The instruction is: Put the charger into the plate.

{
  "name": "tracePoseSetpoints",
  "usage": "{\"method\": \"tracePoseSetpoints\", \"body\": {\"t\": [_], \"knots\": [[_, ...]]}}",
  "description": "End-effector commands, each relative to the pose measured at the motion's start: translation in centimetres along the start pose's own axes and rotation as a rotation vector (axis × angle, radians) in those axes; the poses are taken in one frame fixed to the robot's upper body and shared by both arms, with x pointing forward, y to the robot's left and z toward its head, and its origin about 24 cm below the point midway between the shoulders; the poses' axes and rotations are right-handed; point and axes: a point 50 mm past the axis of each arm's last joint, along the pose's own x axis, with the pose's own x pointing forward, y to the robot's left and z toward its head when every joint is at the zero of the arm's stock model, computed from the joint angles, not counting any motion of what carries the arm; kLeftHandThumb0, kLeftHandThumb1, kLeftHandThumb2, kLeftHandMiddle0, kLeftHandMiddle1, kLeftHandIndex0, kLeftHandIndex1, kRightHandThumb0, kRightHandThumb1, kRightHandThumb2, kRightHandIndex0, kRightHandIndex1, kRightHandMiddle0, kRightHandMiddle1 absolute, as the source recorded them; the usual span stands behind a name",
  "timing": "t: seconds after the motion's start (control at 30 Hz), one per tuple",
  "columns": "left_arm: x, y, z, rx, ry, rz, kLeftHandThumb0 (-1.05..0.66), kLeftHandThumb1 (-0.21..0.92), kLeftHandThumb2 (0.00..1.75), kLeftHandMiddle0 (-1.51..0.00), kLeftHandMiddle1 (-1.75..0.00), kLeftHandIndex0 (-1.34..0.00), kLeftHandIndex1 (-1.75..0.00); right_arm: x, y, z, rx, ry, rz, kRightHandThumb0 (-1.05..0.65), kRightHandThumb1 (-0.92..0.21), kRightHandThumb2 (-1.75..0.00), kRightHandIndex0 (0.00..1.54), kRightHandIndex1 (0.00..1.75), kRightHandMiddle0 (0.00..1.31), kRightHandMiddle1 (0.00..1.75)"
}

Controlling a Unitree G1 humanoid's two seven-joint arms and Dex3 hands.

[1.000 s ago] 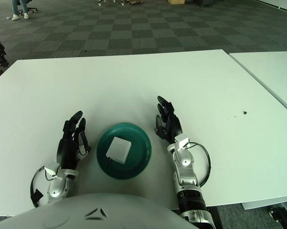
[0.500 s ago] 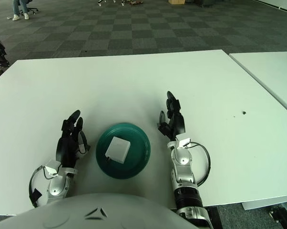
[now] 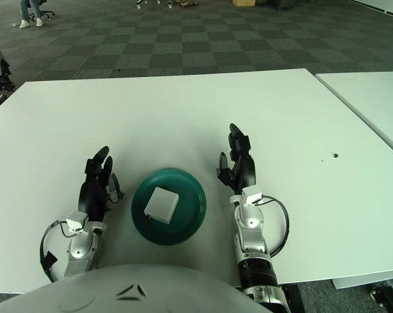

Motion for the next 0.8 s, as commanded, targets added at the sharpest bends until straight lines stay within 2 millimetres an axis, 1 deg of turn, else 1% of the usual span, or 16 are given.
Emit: {"method": "tracePoseSetpoints", "body": {"t": [0.0,0.23,0.37,0.57,0.7,0.77], "knots": [[-3.9,1.0,-4.2,0.058,0.223,0.029,-0.85,0.92,0.99,-0.26,-0.01,0.0,-0.68,-7.5,1.1,-4.7,0.074,0.355,-0.074,-0.8,-0.92,-0.71,0.13,0.01,0.0,0.4],[-4.2,1.2,-4.3,0.047,0.227,0.041,-0.85,0.92,0.99,-0.26,-0.01,0.0,-0.69,-7.9,1.8,-4.8,0.101,0.365,-0.097,-0.79,-0.92,-0.7,0.11,0.0,0.0,0.35],[-4.3,1.1,-4.5,0.051,0.227,0.041,-0.86,0.92,0.99,-0.26,-0.01,0.0,-0.69,-8.1,1.7,-5.5,0.102,0.388,-0.081,-0.79,-0.92,-0.71,0.1,0.0,0.0,0.34],[-4.4,0.9,-4.5,0.05,0.223,0.025,-0.88,0.92,0.99,-0.26,-0.01,0.0,-0.7,-8.1,1.4,-5.5,0.069,0.376,-0.053,-0.8,-0.92,-0.75,0.09,0.0,0.0,0.35],[-4.4,0.7,-4.6,0.048,0.23,0.014,-0.89,0.92,0.99,-0.24,0.0,0.0,-0.67,-8.1,1.3,-5.7,0.054,0.373,-0.036,-0.81,-0.92,-0.78,0.09,0.0,0.0,0.36],[-4.5,0.7,-4.7,0.044,0.239,0.01,-0.89,0.92,1.0,-0.22,0.0,0.0,-0.62,-8.1,1.2,-5.9,0.052,0.376,-0.034,-0.82,-0.92,-0.79,0.09,0.0,0.0,0.36]]}}
